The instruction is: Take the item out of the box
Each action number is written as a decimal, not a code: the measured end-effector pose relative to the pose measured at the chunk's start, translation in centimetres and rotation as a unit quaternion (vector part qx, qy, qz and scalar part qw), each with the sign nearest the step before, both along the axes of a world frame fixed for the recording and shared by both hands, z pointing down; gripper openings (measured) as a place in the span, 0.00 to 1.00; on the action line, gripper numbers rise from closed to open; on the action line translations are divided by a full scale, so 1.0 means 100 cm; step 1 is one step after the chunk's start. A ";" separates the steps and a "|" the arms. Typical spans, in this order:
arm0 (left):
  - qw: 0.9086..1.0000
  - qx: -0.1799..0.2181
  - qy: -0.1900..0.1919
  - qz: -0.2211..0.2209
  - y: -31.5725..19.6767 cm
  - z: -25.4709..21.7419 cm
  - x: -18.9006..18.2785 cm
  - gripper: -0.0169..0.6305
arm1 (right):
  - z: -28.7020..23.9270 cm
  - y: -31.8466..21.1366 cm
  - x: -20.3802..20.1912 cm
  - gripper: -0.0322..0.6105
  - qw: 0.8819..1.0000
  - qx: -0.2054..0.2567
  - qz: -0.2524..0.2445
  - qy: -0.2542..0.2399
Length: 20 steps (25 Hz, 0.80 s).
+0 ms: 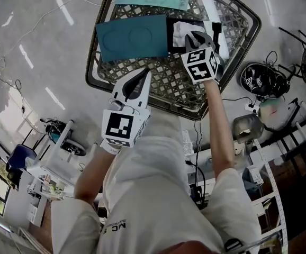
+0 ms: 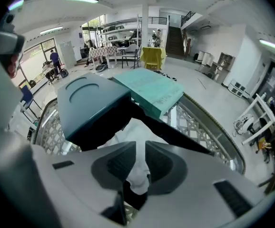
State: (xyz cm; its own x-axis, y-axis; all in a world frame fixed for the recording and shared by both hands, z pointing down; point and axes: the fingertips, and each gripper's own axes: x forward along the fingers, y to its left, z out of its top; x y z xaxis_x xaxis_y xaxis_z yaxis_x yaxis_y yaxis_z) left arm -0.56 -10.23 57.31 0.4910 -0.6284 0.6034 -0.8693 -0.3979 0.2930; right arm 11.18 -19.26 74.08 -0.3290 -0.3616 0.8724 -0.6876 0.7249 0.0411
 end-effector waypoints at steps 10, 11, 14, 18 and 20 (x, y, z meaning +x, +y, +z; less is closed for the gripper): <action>1.000 0.005 0.003 0.005 0.009 -0.009 0.002 0.06 | -0.004 0.003 0.003 0.08 1.000 0.008 -0.007 0.012; 1.000 0.006 0.002 0.006 0.009 -0.011 0.002 0.06 | -0.006 0.003 0.002 0.08 1.000 0.010 -0.003 0.010; 1.000 0.012 0.003 0.010 0.009 -0.018 0.002 0.06 | -0.017 0.006 0.004 0.08 1.000 0.019 0.008 0.004; 1.000 0.026 0.005 0.015 0.009 -0.033 0.000 0.06 | -0.040 0.009 0.008 0.08 0.999 0.042 0.022 -0.001; 0.999 0.034 0.006 0.017 0.008 -0.042 -0.001 0.06 | -0.055 0.012 0.011 0.08 0.998 0.055 0.033 -0.004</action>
